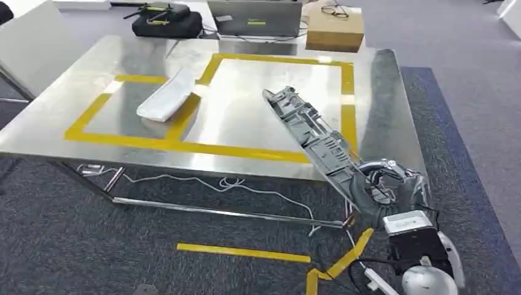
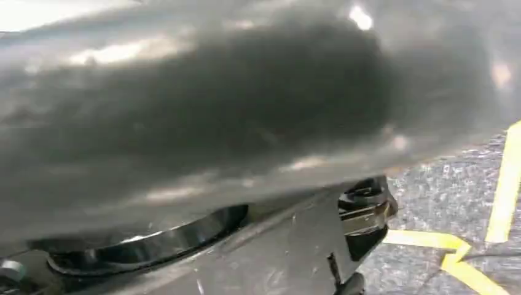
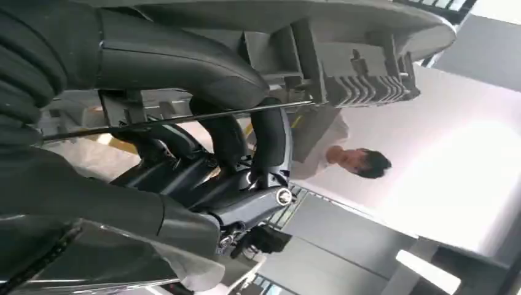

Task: Take the parts from the cabinet and place them on the table.

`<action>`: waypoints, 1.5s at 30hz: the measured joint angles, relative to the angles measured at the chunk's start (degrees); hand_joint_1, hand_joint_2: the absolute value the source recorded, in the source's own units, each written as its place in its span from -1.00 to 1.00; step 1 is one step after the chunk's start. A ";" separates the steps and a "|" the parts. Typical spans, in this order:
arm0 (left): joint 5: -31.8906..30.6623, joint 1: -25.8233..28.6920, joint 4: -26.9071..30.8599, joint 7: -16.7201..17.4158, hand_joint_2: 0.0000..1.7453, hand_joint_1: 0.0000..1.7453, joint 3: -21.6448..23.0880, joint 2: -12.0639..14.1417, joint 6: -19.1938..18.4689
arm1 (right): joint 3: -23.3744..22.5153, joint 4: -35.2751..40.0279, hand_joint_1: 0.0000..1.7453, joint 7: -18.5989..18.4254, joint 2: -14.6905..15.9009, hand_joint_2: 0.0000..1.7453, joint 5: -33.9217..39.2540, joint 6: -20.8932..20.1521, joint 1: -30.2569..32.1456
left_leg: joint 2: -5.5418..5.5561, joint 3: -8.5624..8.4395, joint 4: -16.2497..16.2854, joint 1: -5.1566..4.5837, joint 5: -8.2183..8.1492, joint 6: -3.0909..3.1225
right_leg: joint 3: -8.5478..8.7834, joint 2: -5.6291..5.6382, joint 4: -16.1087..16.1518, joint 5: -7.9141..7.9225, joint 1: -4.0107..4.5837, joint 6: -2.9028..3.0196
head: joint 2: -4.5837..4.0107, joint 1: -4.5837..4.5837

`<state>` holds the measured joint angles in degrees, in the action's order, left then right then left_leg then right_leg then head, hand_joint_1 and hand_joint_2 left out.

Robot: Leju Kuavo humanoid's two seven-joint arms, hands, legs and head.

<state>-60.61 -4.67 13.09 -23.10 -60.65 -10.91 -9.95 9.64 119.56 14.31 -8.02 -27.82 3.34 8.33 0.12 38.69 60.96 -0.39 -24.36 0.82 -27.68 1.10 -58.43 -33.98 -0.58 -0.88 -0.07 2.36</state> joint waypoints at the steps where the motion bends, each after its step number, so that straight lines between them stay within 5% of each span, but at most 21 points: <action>1: -0.04 0.08 0.00 -0.31 -1.00 -1.00 0.02 -0.09 -0.04 | -0.04 0.00 1.00 -0.09 0.11 1.00 -0.17 0.02 0.00 | 0.10 -0.06 0.00 -0.16 -0.23 0.26 | 0.29 -0.03 0.51 -0.22 -0.12 -0.32 | 0.00 -0.13; 4: -0.02 -0.31 -0.02 -0.81 -1.00 -1.00 0.02 -0.31 -0.11 | -0.02 0.09 1.00 -0.15 0.30 1.00 -0.24 0.06 -0.12 | 0.21 -1.35 -1.57 0.41 -0.34 0.99 | 0.87 -0.54 0.07 -1.21 -0.06 -1.28 | 0.00 0.09; 7: -0.02 -0.66 -0.02 -0.89 -1.00 -1.00 0.02 -0.39 -0.17 | 0.00 0.09 1.00 -0.13 0.55 1.00 -0.24 0.11 -0.32 | 0.16 -2.18 -1.66 0.27 -1.33 1.79 | -6.89 -0.62 -12.75 -6.57 -0.05 -1.69 | 0.00 0.06; 9: -0.07 -0.62 -0.02 -0.89 -1.00 -1.00 0.02 -0.39 -0.15 | 0.00 0.07 1.00 -0.15 0.68 1.00 -0.24 0.11 -0.31 | 0.21 -2.89 -1.64 0.09 -2.05 1.91 | -10.65 -0.62 -16.45 -5.72 -0.05 -1.68 | 0.00 0.06; 10: -0.15 -0.56 -0.02 -0.83 -1.00 -1.00 0.02 -0.39 -0.11 | 0.00 0.02 1.00 -0.17 0.72 1.00 -0.24 0.11 -0.29 | 0.29 -3.45 -1.64 0.00 -2.47 1.93 | -10.63 -0.62 -14.39 -2.97 -0.02 -1.52 | 0.00 0.04; 12: -0.37 -0.59 -0.02 -0.74 -1.00 -1.00 0.02 -0.50 -0.09 | 0.00 0.02 1.00 -0.15 0.79 1.00 -0.31 0.15 -0.32 | 0.50 -4.94 -1.65 -0.23 -3.40 1.88 | -7.51 -0.62 -4.32 4.66 0.13 -0.75 | 0.00 0.06; 13: -0.50 -0.49 -0.04 -0.74 -1.00 -1.00 0.02 -0.63 -0.11 | 0.00 0.00 1.00 -0.13 0.81 1.00 -0.33 0.17 -0.40 | 0.52 -5.14 -1.78 -0.17 -3.74 1.75 | -6.31 -0.71 -1.75 5.44 0.40 -0.27 | 0.00 -0.06; 15: -0.55 -0.75 -0.04 -0.76 -1.00 -1.00 0.02 -0.66 -0.19 | 0.00 0.06 1.00 -0.09 0.89 1.00 -0.39 0.31 -0.73 | 0.51 -4.83 -1.38 -0.33 -3.87 1.36 | -5.32 -0.82 0.02 5.01 0.65 -0.08 | 0.00 -0.24; 16: -0.55 -0.73 -0.04 -0.79 -1.00 -1.00 0.02 -0.68 -0.44 | -0.02 0.07 1.00 -0.11 0.92 1.00 -0.42 0.35 -0.74 | 0.50 -4.85 -1.43 -0.41 -3.91 1.65 | -5.34 -0.71 0.03 5.22 0.63 -0.56 | 0.00 -0.50; 24: -0.61 -0.73 -0.04 -1.44 -1.00 -1.00 0.02 -0.72 -1.31 | -2.56 -0.44 1.00 -2.73 2.82 1.00 -0.46 0.09 -2.06 | 0.41 -5.24 -2.01 -0.32 -3.88 1.23 | -5.28 -0.62 0.02 4.86 0.68 -0.12 | 0.00 -0.37; 45: -1.03 -0.71 -0.04 -1.97 -1.00 -1.00 0.02 -0.70 -1.62 | -12.40 -10.78 1.00 -8.15 12.31 1.00 0.22 -6.84 -4.81 | 0.46 -5.37 -2.00 -0.49 -3.79 1.08 | -5.02 -0.72 0.03 4.95 0.54 -0.17 | 0.00 -0.33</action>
<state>-61.64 -5.38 13.05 -25.07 -60.63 -11.61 -11.56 -2.76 108.78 6.16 4.29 -27.60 -3.50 3.53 0.58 33.32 58.95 -0.88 -28.15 1.89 -32.70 0.38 -58.39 -29.03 -0.04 -1.04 -0.07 2.03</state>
